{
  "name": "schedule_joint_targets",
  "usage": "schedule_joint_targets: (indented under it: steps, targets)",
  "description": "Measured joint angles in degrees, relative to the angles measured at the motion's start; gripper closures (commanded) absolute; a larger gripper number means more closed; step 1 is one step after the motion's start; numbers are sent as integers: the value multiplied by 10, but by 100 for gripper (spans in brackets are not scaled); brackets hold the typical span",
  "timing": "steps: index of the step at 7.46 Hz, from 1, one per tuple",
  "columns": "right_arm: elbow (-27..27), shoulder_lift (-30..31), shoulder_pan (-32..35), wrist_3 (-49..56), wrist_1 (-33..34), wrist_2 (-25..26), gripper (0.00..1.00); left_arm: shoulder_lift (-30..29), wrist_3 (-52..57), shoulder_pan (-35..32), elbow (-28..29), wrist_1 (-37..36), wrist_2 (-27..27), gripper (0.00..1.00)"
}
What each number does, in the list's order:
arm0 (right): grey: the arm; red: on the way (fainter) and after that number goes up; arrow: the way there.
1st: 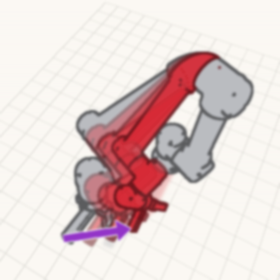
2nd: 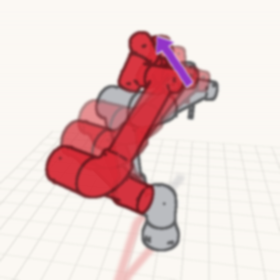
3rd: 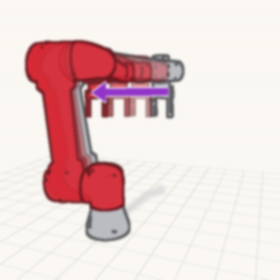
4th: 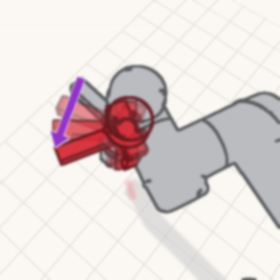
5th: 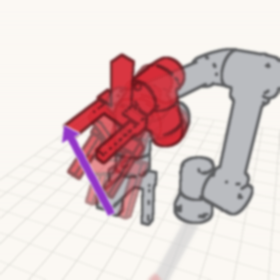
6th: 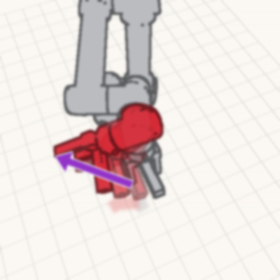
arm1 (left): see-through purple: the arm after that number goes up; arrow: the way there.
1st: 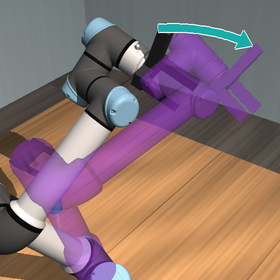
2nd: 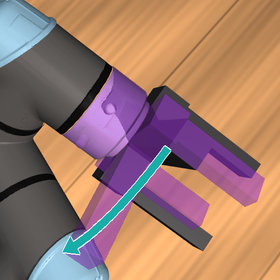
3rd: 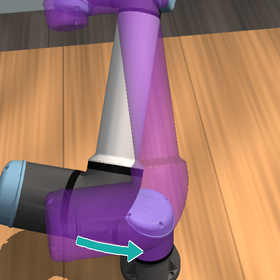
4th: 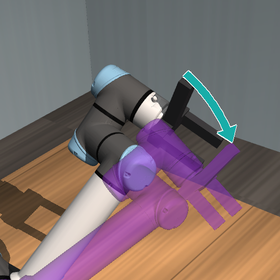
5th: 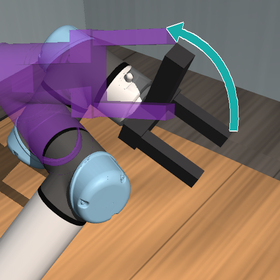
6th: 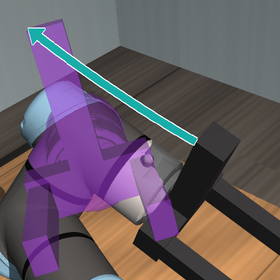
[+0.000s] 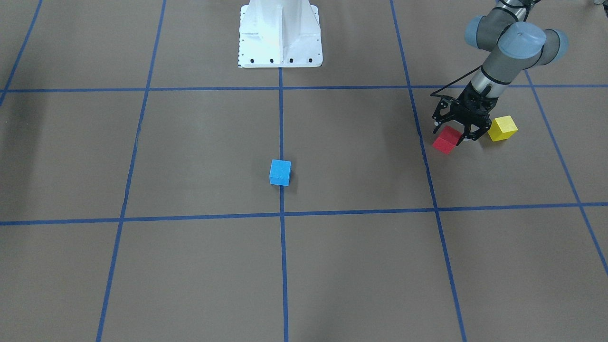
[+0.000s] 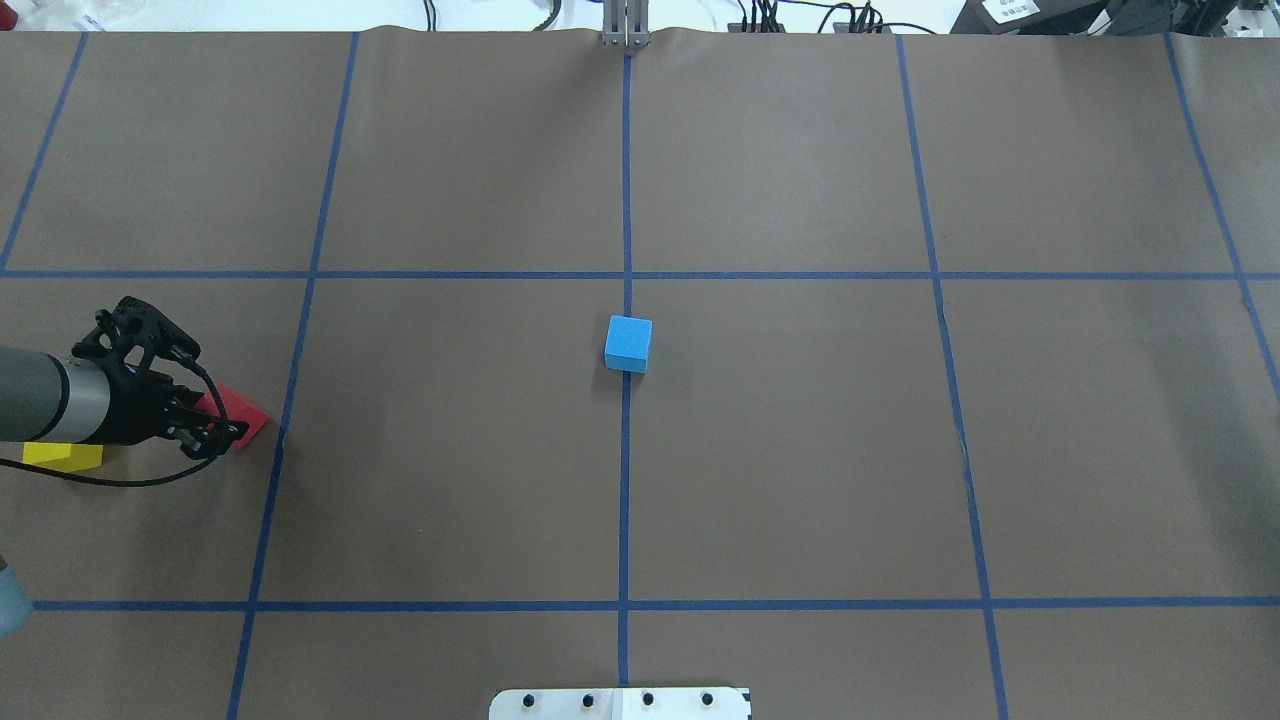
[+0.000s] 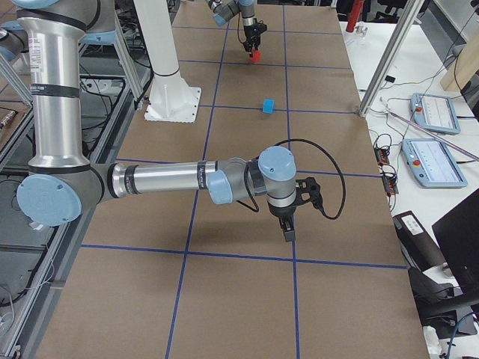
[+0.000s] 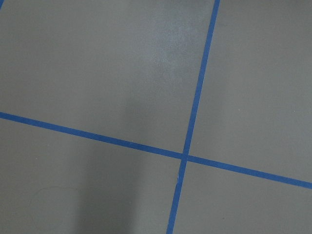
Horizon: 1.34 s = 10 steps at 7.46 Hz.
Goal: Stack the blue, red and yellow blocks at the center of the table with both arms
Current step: 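Carry the red cube with the left gripper and lower it onto the blue cube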
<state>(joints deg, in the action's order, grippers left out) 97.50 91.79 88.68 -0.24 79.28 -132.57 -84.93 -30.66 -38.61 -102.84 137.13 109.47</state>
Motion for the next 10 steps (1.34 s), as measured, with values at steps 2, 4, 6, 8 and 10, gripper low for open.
schedule_joint_targets:
  steps: [2,4,6,8,10]
  targets:
    - [-1,20,3,-3,0,4,0,-40,-18,-10,-48,-85,13,100]
    - [-1,37,9,-1,-1,6,0,-169,-112,-16,-73,-250,17,100]
    - [-1,41,12,-5,-1,7,0,-355,-193,-4,-26,-418,10,100]
    - [-2,42,13,-8,-1,7,0,-511,-259,36,92,-471,-28,100]
    - [-2,41,14,-9,-1,6,0,-603,-282,62,195,-471,-44,100]
